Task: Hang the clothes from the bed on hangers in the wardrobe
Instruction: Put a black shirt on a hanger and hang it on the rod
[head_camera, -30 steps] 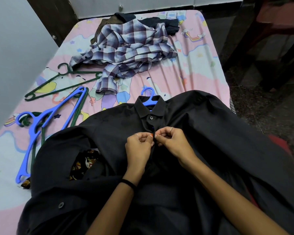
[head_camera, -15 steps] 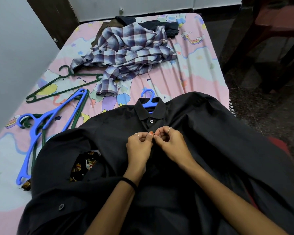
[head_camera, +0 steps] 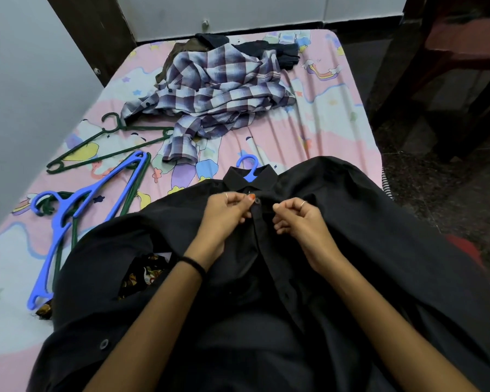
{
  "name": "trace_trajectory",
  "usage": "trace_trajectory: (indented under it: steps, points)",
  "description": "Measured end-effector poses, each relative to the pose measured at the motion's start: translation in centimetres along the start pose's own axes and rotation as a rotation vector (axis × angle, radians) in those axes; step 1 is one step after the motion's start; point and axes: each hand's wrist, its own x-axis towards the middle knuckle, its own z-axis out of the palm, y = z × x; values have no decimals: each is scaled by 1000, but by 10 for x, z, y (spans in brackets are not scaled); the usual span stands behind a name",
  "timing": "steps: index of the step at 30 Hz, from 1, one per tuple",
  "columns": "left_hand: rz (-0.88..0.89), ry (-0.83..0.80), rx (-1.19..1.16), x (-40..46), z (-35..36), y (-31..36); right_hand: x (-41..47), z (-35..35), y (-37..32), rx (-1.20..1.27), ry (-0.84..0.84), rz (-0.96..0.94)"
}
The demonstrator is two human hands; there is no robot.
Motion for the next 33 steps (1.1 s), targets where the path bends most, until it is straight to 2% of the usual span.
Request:
trace_trajectory:
  steps: [4, 8, 9, 11, 14, 18, 23, 26, 30, 33]
  points:
    - [67, -41, 132, 23, -6, 21, -10, -1, -14, -389, 64, -187]
    - [102, -35, 217, 41, 1, 31, -46, 15, -5, -1064, 96, -409]
    - [118, -27, 237, 44, 4, 33, -52, 18, -1, -1173, 96, -431]
    - [149, -18, 270, 47, 11, 36, -54, 20, 5, -1233, 109, -434]
    - [179, -25, 301, 45, 17, 37, -39, 15, 4, -1126, 142, -400]
    - [208, -24, 370, 38, 12, 31, -23, 5, 7, -719, 94, -387]
    - [217, -25, 483, 27, 3, 21, -22, 0, 21, -414, 18, -145]
    - [251, -23, 581, 15, -2, 14, -18, -2, 25, -307, -4, -76]
    - [432, 17, 873, -21, -8, 2, -17, -3, 25, -325, 2, -79]
    - [702, -63, 1141, -42, -12, -10, -17, -3, 24, -364, 8, -92]
